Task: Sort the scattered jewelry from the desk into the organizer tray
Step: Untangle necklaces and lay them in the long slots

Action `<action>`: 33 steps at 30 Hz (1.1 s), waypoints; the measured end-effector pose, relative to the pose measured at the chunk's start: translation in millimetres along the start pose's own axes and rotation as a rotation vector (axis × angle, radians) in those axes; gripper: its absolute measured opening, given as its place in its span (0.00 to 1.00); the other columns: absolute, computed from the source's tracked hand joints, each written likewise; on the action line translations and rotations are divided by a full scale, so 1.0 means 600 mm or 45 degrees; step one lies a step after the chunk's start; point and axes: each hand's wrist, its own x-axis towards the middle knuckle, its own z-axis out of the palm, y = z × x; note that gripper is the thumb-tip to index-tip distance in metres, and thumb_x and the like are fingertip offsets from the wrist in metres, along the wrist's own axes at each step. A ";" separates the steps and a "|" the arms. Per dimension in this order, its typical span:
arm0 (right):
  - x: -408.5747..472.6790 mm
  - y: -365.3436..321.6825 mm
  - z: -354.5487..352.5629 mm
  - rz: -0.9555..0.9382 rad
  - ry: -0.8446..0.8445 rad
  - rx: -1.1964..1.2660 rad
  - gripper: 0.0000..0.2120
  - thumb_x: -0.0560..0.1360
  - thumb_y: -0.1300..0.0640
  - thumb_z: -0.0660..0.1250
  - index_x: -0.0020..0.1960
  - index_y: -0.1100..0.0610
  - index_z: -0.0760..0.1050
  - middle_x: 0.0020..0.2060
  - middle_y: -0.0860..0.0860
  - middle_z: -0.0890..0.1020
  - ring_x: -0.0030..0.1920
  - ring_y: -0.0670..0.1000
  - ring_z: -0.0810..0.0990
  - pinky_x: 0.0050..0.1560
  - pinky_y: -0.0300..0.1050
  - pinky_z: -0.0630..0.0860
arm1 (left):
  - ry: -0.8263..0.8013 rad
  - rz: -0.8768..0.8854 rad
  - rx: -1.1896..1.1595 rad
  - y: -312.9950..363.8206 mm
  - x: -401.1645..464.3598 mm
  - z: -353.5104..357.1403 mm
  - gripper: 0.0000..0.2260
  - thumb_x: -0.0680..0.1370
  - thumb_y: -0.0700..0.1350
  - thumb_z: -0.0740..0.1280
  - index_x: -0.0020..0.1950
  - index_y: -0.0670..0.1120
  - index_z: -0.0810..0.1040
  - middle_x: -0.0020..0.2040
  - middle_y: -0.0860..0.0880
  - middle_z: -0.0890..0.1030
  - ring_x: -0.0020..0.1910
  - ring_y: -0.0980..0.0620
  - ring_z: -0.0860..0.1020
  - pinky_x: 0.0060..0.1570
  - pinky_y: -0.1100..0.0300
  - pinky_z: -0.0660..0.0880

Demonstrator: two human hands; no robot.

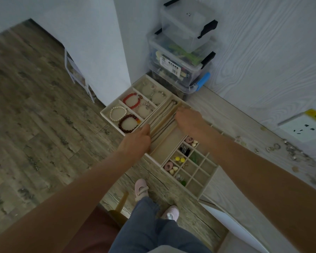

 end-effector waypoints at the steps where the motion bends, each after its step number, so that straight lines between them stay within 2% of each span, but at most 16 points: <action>1: -0.001 0.000 0.001 -0.002 0.005 0.000 0.11 0.78 0.67 0.56 0.55 0.63 0.75 0.57 0.58 0.73 0.58 0.55 0.73 0.43 0.44 0.65 | 0.000 -0.019 0.009 0.005 0.002 -0.002 0.08 0.77 0.42 0.66 0.55 0.41 0.78 0.59 0.48 0.66 0.57 0.53 0.71 0.40 0.62 0.70; 5: -0.002 0.002 0.007 -0.011 0.023 -0.006 0.11 0.77 0.68 0.56 0.54 0.63 0.75 0.56 0.57 0.73 0.55 0.55 0.74 0.42 0.44 0.65 | 0.040 -0.078 0.040 0.015 0.005 -0.003 0.08 0.77 0.38 0.65 0.56 0.40 0.77 0.60 0.47 0.66 0.52 0.51 0.75 0.38 0.63 0.68; 13: -0.003 -0.001 0.005 -0.013 0.026 -0.018 0.10 0.77 0.67 0.56 0.54 0.64 0.74 0.56 0.58 0.73 0.55 0.56 0.74 0.42 0.45 0.65 | 0.050 -0.145 -0.113 0.013 0.012 0.015 0.07 0.78 0.43 0.65 0.52 0.42 0.80 0.58 0.48 0.68 0.49 0.51 0.77 0.37 0.60 0.70; 18: -0.004 -0.002 0.004 -0.005 0.009 -0.017 0.11 0.77 0.68 0.56 0.54 0.64 0.74 0.57 0.59 0.73 0.55 0.56 0.74 0.44 0.48 0.69 | 0.067 -0.185 -0.069 0.016 0.014 0.010 0.07 0.77 0.43 0.67 0.52 0.42 0.78 0.57 0.47 0.67 0.53 0.50 0.73 0.38 0.61 0.70; 22: -0.005 -0.002 0.001 -0.023 0.020 -0.041 0.11 0.77 0.67 0.56 0.54 0.64 0.75 0.56 0.59 0.73 0.55 0.57 0.74 0.42 0.46 0.67 | 0.077 -0.207 0.036 0.017 0.011 0.005 0.08 0.76 0.42 0.68 0.54 0.41 0.78 0.60 0.45 0.65 0.54 0.50 0.72 0.41 0.60 0.72; 27: -0.005 -0.004 0.000 -0.010 0.022 -0.063 0.11 0.78 0.67 0.55 0.55 0.64 0.74 0.57 0.59 0.73 0.55 0.56 0.74 0.41 0.45 0.65 | 0.062 -0.132 0.121 0.014 0.006 0.007 0.09 0.75 0.39 0.69 0.54 0.40 0.77 0.58 0.46 0.65 0.53 0.51 0.71 0.38 0.63 0.72; 33: -0.001 -0.001 0.000 0.039 0.029 -0.029 0.12 0.78 0.67 0.55 0.57 0.63 0.74 0.57 0.57 0.75 0.57 0.55 0.75 0.43 0.45 0.68 | 0.094 -0.115 0.061 0.015 0.008 0.007 0.08 0.76 0.41 0.67 0.53 0.41 0.77 0.57 0.47 0.67 0.53 0.52 0.72 0.36 0.64 0.68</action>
